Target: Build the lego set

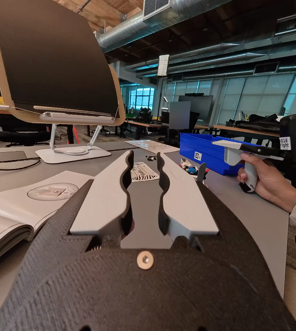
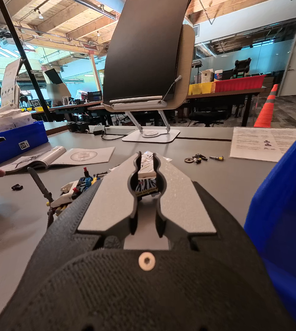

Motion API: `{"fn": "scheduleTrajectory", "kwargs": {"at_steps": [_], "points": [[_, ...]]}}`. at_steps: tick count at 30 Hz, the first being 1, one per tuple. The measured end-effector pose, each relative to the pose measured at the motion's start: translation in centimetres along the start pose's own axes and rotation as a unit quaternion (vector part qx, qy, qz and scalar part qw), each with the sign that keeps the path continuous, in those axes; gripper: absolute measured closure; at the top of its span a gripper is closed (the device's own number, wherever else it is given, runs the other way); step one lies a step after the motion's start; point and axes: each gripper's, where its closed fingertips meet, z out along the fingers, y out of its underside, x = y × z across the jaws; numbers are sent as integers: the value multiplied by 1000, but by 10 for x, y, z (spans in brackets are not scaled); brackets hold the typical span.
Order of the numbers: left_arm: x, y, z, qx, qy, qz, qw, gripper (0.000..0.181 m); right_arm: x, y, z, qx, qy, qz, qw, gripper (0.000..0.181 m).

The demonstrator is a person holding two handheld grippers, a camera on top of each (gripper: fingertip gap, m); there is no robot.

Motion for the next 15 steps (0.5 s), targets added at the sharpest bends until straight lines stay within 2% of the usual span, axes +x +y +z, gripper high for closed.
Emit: {"fn": "scheduleTrajectory", "kwargs": {"at_steps": [7, 15], "points": [[-9, -1, -1, 2, -11, -29, 1000, 156, 14, -1, -1, 6, 53, 11, 999, 171], [-25, -3, -6, 16, 2, -112, 994, 157, -8, 11, 10, -38, -3, -14, 999, 165]]}}
